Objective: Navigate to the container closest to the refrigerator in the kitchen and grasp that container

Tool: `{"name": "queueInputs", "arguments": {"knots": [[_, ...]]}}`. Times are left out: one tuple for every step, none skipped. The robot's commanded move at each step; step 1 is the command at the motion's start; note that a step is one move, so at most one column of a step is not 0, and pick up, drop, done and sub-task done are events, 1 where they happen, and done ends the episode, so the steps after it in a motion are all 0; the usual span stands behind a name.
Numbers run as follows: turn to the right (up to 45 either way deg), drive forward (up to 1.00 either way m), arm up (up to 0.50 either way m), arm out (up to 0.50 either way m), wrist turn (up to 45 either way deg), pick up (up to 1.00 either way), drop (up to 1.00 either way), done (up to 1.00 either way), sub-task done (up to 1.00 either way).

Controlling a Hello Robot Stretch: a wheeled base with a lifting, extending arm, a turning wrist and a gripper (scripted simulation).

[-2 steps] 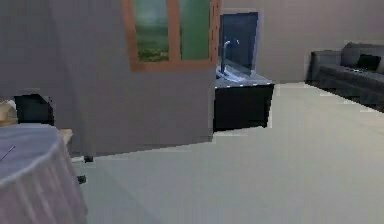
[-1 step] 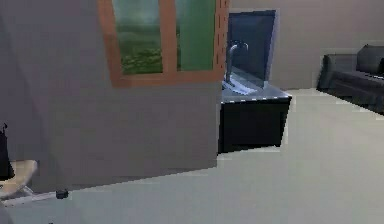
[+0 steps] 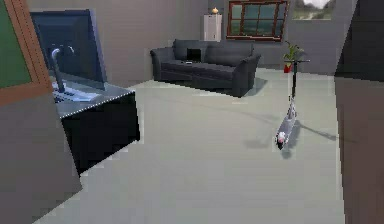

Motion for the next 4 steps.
{"name": "queueInputs", "arguments": {"knots": [[21.0,0.0,0.0,0.0,0.0,0.0,0.0,0.0,0.0],[0.0,0.15,0.0,0.0,0.0,0.0,0.0,0.0,0.0],[-3.0,0.0,0.0,0.0,0.0,0.0,0.0,0.0,0.0],[0.0,0.75,0.0,0.0,0.0,0.0,0.0,0.0,0.0]]}}
